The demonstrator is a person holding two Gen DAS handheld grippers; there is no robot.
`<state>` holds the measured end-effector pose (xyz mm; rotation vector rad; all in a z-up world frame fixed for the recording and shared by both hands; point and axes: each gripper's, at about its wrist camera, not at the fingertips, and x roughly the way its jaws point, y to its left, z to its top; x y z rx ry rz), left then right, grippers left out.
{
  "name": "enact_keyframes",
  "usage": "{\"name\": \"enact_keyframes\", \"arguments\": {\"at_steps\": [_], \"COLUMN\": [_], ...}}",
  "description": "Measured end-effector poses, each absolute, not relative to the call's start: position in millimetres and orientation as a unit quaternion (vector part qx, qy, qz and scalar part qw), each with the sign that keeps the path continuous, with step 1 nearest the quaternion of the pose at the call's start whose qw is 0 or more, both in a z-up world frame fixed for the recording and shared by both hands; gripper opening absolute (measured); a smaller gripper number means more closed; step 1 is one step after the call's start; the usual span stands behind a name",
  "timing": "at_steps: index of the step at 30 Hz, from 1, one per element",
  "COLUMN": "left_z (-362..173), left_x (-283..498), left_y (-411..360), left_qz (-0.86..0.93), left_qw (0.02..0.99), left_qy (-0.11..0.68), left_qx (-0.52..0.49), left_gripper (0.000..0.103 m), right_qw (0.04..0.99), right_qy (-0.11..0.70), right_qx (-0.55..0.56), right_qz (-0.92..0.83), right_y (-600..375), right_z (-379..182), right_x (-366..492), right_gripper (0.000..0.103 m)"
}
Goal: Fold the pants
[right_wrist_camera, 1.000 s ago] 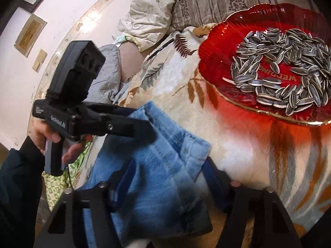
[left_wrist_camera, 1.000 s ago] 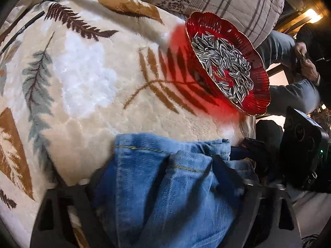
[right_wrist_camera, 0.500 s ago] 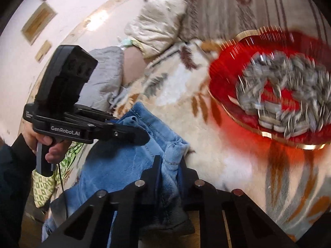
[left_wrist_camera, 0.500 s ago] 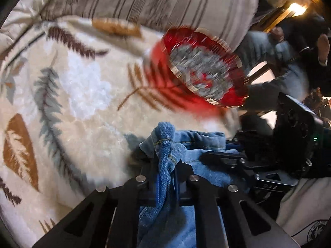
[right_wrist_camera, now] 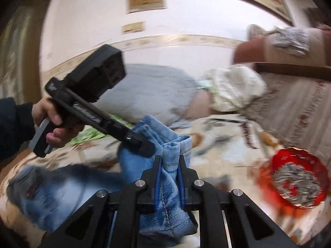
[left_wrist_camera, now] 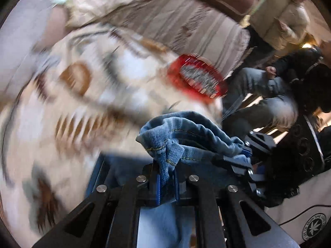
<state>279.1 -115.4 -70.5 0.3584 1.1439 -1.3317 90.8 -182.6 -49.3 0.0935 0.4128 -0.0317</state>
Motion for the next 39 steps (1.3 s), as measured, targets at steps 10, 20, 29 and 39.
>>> {"name": "enact_keyframes", "arguments": {"at_steps": [10, 20, 29, 39], "left_z": [-155, -87, -3, -22], "left_x": [291, 267, 198, 110], "left_y": [-45, 3, 80, 53], "left_qz": [-0.498, -0.436, -0.348, -0.314], "left_qw": [0.65, 0.726, 0.823, 0.845], "left_qy": [0.566, 0.524, 0.448, 0.426], "left_qx": [0.097, 0.089, -0.002, -0.075], "left_gripper": [0.016, 0.091, 0.098, 0.098], "right_qw": [0.925, 0.935, 0.937, 0.915], "right_qy": [0.358, 0.324, 0.245, 0.285], "right_qx": [0.094, 0.045, -0.011, -0.03], "right_qz": [0.088, 0.136, 0.249, 0.284], "right_y": [-133, -129, -134, -213], "right_z": [-124, -92, -36, 2], "right_x": [138, 109, 45, 79], "right_gripper": [0.015, 0.059, 0.081, 0.09]}}
